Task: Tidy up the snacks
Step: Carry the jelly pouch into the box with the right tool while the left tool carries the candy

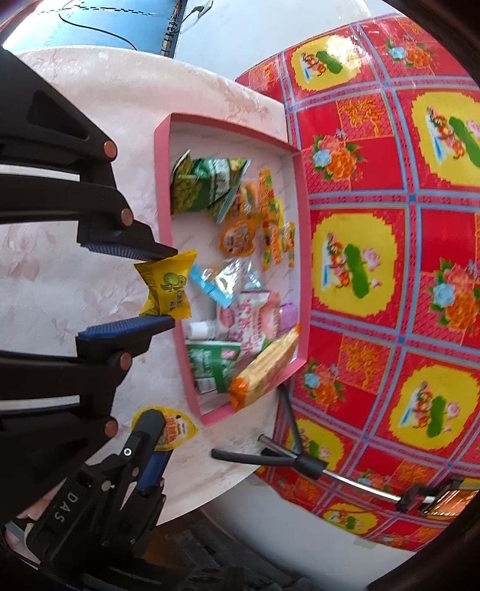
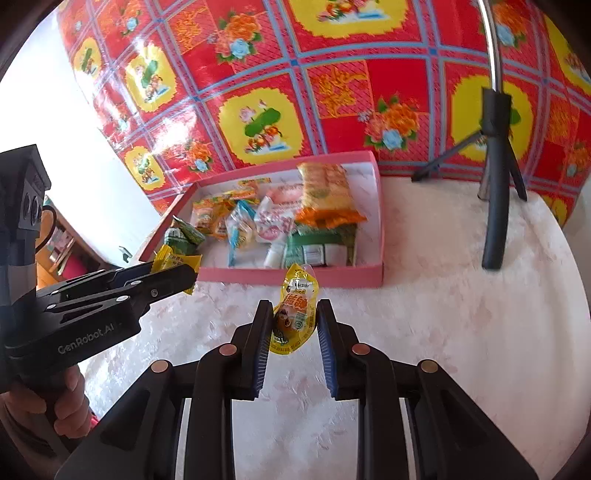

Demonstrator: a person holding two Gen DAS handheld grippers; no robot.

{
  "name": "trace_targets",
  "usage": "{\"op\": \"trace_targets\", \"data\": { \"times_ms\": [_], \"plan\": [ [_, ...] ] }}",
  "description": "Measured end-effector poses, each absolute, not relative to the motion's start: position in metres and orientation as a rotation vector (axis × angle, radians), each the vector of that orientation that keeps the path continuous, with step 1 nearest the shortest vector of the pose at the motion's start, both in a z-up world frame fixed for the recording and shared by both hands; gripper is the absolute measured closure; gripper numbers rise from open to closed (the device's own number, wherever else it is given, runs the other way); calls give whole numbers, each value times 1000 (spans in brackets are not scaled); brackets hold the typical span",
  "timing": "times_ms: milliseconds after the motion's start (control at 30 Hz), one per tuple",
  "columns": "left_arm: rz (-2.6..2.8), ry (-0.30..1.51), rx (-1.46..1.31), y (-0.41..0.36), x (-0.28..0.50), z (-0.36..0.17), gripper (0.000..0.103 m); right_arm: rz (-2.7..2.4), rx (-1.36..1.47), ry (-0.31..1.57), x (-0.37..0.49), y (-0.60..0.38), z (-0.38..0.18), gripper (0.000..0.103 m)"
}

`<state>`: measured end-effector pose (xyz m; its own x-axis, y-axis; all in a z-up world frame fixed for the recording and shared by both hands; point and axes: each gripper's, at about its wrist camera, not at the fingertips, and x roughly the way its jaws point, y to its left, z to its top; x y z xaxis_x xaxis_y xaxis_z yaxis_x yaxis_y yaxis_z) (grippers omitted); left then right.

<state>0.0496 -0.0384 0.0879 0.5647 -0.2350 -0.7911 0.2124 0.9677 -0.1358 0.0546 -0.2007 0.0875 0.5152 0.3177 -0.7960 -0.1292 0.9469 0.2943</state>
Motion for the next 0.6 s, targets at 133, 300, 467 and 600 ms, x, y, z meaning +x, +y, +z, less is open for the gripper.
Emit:
{"op": "trace_targets", "data": {
  "times_ms": [133,300,467,600],
  "plan": [
    [-252,925,-35,-33,58,90,73,280,193,990,60,-194,91,77],
    [-254,922,-38,-32,68,89,73,284,183,987,70,-187,92,77],
    [-249,929,-41,-30,77,83,73,299,173,977,81,-177,91,77],
    [-244,938,-38,-27,83,78,73,306,170,977,92,-169,87,77]
  ]
}}
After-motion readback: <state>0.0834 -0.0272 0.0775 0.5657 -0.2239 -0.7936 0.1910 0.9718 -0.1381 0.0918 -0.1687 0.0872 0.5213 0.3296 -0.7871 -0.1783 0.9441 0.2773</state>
